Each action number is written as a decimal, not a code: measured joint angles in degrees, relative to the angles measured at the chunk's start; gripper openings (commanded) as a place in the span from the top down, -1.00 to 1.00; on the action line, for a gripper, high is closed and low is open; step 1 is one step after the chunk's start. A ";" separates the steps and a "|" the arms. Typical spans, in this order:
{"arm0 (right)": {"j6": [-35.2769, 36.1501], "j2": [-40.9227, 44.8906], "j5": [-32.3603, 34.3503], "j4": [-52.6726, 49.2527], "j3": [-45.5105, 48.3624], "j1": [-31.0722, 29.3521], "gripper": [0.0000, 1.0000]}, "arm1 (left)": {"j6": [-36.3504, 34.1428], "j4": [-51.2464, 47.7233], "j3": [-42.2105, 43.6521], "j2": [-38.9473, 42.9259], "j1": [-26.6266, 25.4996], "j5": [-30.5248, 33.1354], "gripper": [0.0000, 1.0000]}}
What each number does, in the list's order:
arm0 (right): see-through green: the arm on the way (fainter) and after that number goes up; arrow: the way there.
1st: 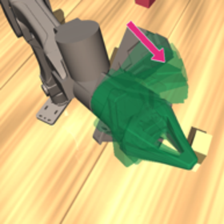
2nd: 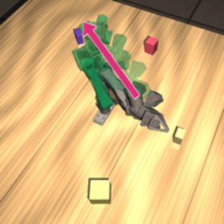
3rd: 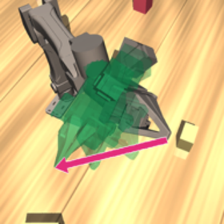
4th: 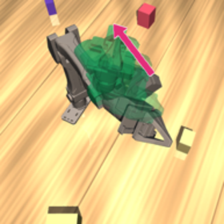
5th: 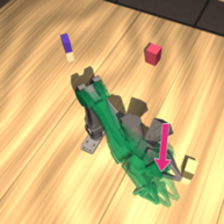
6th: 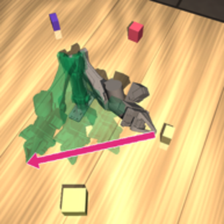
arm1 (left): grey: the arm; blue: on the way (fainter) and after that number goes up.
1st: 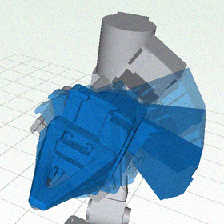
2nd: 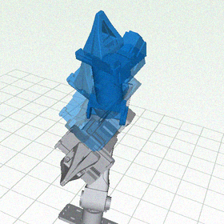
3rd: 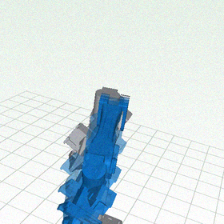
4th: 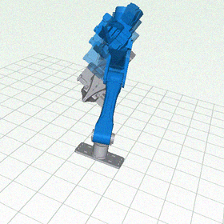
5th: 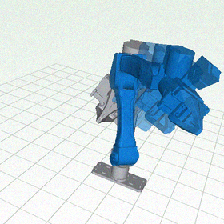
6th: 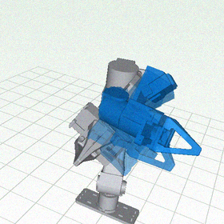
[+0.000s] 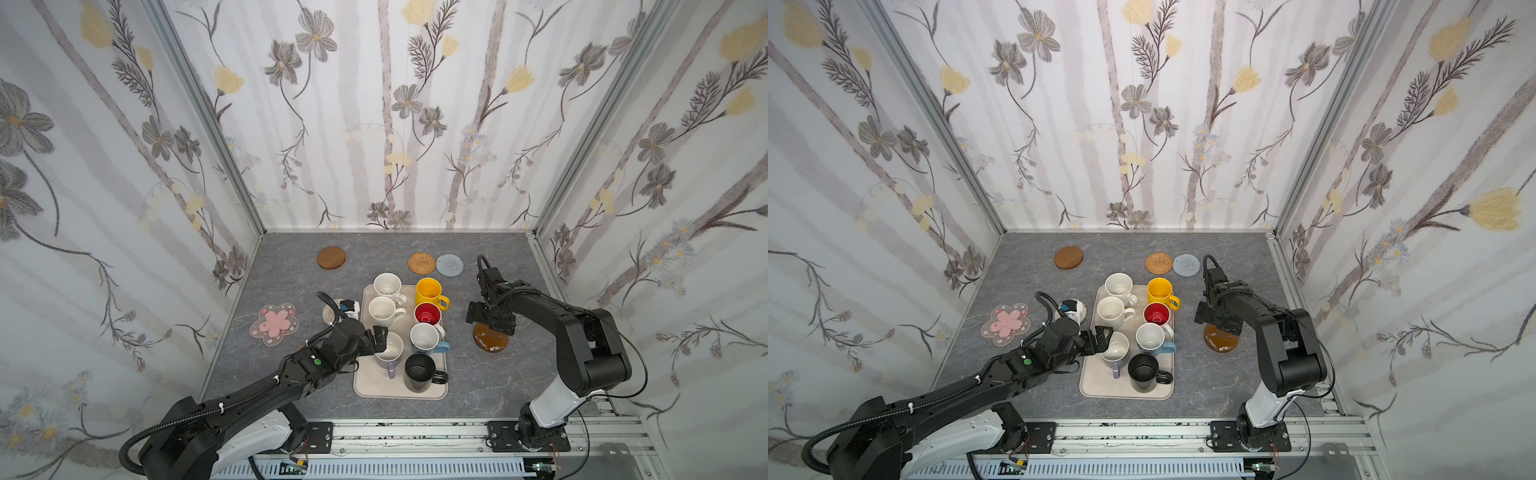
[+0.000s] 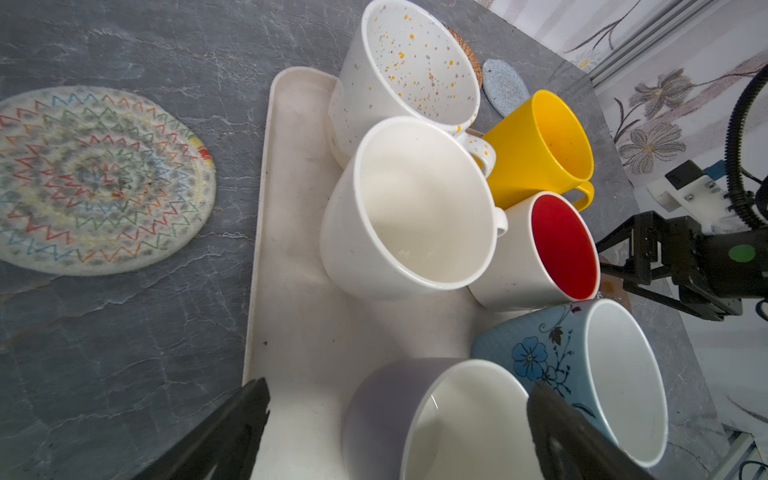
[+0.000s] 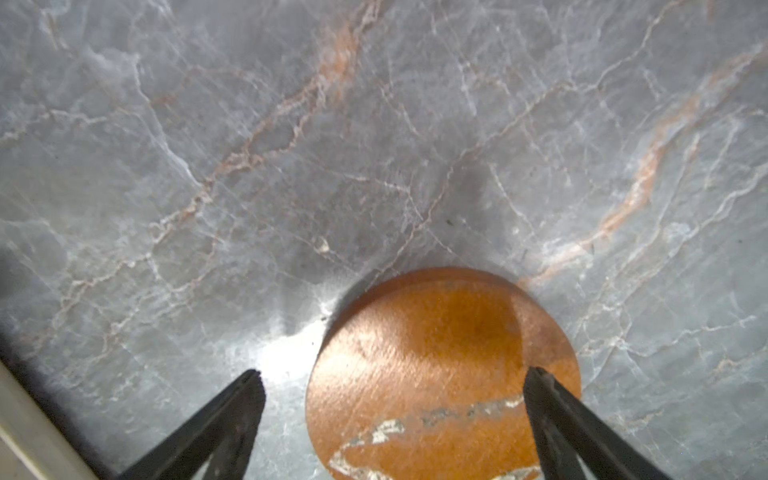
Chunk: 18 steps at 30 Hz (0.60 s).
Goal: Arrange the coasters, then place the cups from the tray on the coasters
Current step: 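Push the brown wooden coaster with the right gripper away from the robot, then keep pushing the brown coaster with the right gripper along the tray edge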
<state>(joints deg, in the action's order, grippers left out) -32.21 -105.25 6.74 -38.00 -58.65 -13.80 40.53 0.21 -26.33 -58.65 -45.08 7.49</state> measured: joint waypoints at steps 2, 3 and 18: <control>1.16 -0.37 0.70 -0.22 -1.03 0.11 -0.99 | 0.00 -0.02 0.00 0.22 0.04 0.00 -1.00; 1.22 0.07 1.07 -0.35 -1.11 0.11 -0.99 | 0.00 -0.02 0.00 0.35 0.07 0.00 -1.00; -0.26 14.01 -0.55 0.81 15.34 -1.07 -0.99 | 0.00 -0.02 0.11 1.44 0.13 -0.04 -1.00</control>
<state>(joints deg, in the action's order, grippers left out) -32.47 -91.24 6.20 -37.19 -43.31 -14.87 40.53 0.19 -26.22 -57.21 -44.95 7.44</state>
